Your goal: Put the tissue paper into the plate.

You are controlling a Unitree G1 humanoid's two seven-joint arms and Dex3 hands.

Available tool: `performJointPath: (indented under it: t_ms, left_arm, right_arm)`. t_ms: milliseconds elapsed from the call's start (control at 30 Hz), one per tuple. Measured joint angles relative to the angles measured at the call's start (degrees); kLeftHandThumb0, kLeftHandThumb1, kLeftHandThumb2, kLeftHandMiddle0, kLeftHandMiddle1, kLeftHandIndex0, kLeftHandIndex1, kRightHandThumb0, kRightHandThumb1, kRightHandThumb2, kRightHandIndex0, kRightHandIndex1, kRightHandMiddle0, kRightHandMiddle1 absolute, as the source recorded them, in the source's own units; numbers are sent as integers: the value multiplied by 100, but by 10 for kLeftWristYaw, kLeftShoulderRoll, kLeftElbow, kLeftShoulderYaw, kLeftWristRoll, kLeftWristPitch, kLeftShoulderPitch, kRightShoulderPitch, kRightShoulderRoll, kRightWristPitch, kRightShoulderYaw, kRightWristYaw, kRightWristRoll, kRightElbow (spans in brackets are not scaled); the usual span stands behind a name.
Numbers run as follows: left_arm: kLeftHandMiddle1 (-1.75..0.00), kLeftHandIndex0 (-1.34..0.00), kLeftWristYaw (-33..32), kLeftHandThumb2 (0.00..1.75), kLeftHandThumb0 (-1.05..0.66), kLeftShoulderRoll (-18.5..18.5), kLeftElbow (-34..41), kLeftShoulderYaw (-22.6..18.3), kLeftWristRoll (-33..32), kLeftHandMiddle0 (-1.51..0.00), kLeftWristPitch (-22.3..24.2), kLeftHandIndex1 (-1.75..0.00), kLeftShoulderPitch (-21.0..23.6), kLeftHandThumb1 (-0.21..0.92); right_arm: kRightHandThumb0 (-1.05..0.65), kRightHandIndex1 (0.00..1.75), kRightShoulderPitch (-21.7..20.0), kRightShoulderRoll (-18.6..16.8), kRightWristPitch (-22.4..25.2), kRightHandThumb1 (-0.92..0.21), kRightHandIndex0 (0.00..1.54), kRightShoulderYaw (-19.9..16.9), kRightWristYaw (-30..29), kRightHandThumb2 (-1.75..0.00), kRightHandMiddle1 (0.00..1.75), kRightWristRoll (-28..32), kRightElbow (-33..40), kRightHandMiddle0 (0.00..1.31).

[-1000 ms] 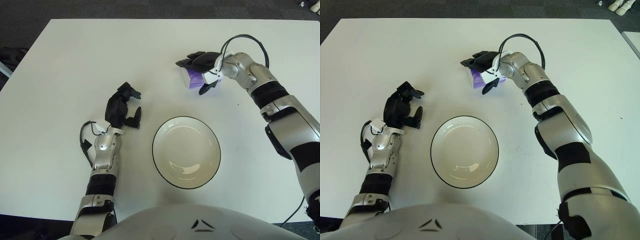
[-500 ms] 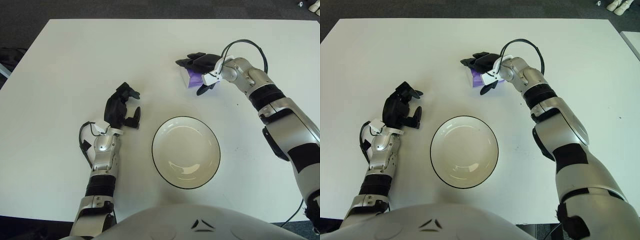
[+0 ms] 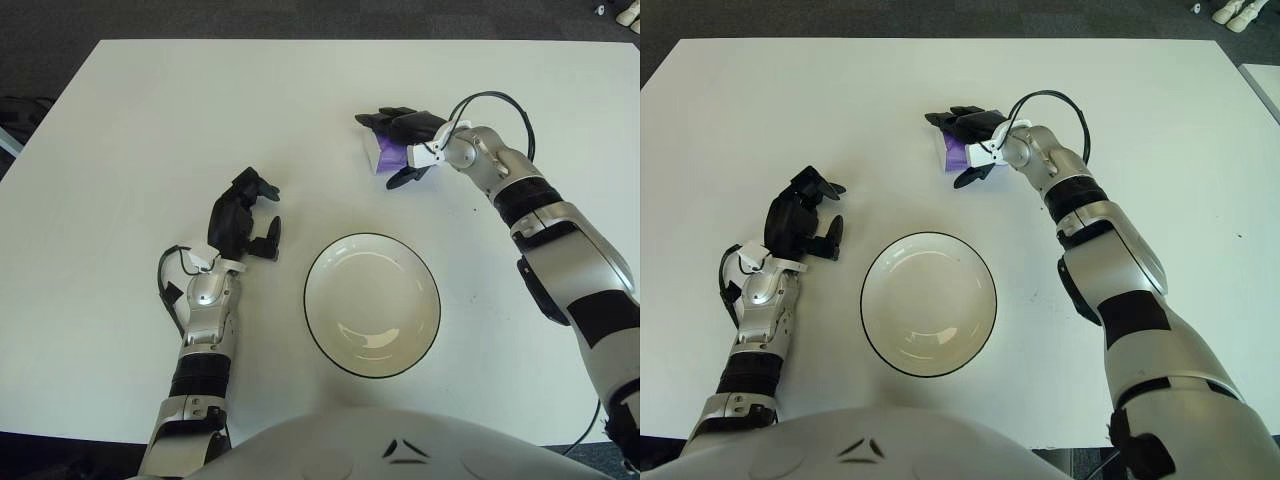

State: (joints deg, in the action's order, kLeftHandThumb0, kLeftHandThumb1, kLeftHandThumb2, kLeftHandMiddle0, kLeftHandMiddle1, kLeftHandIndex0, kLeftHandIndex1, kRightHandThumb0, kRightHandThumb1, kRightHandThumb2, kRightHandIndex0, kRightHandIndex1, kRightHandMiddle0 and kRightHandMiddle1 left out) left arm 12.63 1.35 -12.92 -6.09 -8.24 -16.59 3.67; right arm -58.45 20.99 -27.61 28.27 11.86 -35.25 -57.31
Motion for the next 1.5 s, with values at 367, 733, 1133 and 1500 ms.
performJointPath:
  t_ms: [367, 733, 1133, 1500]
  left_arm:
    - [-175, -74, 1, 175, -1, 8, 2, 0, -2, -90, -2, -165, -6, -9]
    - [-175, -73, 1, 175, -1, 11, 6, -1, -2, -90, -2, -167, -10, -8]
    - [-175, -72, 1, 175, -1, 15, 7, -2, -2, -90, -5, -167, -14, -8]
    - [-175, -72, -3, 175, -1, 15, 13, -5, -3, -90, 1, -167, -19, -8]
  right_arm:
    - [-68, 81, 37, -28, -35, -19, 0, -44, -108, -105, 121, 43, -33, 0]
    - [-40, 168, 47, -39, -51, -5, 0, -67, -122, -130, 171, 74, -47, 0]
    - [-48, 175, 71, -46, -64, -28, 42, -83, -148, -132, 175, 90, -35, 58]
    - [-51, 175, 111, -55, -94, -23, 99, -100, -219, -142, 175, 96, -14, 68]
